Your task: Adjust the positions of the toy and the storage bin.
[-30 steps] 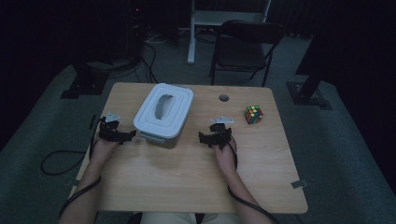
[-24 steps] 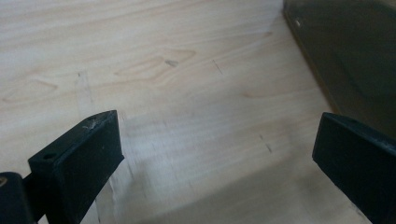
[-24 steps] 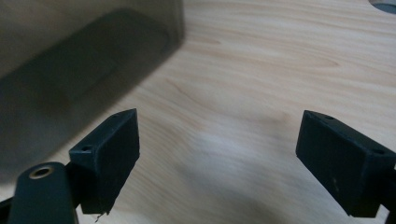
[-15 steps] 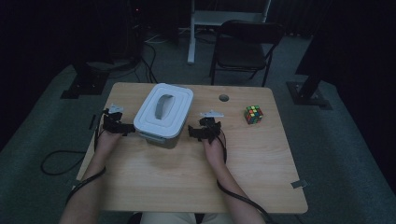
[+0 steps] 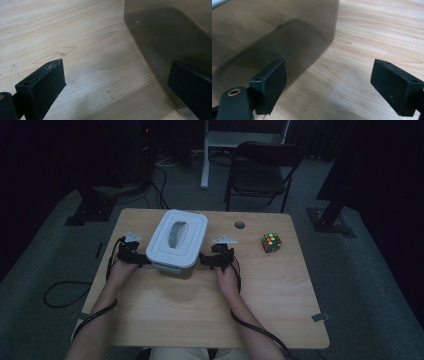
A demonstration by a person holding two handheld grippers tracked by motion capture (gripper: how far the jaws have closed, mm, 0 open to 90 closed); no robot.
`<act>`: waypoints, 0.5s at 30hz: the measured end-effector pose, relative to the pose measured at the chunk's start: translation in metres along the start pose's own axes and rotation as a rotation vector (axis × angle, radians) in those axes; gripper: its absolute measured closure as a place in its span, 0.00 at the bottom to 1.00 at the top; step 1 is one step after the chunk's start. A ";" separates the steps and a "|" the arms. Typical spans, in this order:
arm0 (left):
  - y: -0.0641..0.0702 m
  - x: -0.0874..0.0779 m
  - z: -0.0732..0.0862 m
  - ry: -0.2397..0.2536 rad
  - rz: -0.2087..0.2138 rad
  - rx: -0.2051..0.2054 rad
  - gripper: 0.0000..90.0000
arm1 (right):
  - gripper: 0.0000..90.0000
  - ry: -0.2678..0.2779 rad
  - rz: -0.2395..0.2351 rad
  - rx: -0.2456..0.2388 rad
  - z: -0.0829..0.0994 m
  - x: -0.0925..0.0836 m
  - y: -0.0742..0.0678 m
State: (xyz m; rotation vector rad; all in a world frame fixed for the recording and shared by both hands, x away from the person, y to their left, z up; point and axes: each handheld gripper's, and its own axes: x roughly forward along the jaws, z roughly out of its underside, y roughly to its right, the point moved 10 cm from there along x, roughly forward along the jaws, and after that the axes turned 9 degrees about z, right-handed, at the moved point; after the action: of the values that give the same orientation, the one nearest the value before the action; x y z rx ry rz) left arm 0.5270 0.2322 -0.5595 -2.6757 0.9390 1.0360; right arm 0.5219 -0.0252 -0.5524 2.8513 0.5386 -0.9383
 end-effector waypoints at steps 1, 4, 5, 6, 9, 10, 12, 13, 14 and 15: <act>0.002 0.001 -0.001 0.002 -0.001 0.000 0.02 | 0.15 0.002 0.002 -0.007 0.000 0.000 0.000; 0.004 0.002 -0.001 0.001 0.001 -0.005 0.02 | 0.15 -0.002 0.013 -0.013 0.001 -0.002 0.001; 0.006 0.002 -0.001 0.003 0.003 -0.009 0.02 | 0.15 0.000 0.013 -0.010 0.001 -0.003 0.002; 0.007 0.003 -0.002 0.002 0.000 -0.007 0.02 | 0.15 0.001 0.015 -0.014 0.002 -0.003 0.003; 0.013 0.002 -0.004 0.008 0.002 -0.007 0.02 | 0.16 0.001 0.011 -0.021 0.003 -0.004 0.005; 0.014 0.002 -0.003 0.008 0.005 -0.011 0.02 | 0.16 0.002 0.001 -0.020 0.004 -0.004 0.007; 0.017 0.003 -0.003 0.013 0.005 -0.018 0.02 | 0.16 -0.005 -0.016 -0.021 0.005 -0.005 0.008; 0.018 0.004 -0.003 0.012 0.008 -0.023 0.02 | 0.16 -0.005 -0.028 -0.024 0.006 -0.006 0.009; 0.020 0.005 -0.003 0.014 0.014 -0.027 0.02 | 0.16 -0.008 -0.034 -0.028 0.007 -0.006 0.009; 0.022 0.006 -0.003 0.014 0.014 -0.027 0.02 | 0.16 -0.014 -0.037 -0.037 0.008 -0.007 0.010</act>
State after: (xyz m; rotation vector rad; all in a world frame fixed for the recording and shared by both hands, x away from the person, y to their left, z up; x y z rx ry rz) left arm 0.5192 0.2105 -0.5590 -2.7052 0.9549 1.0415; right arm 0.5161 -0.0385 -0.5555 2.8096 0.6026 -0.9426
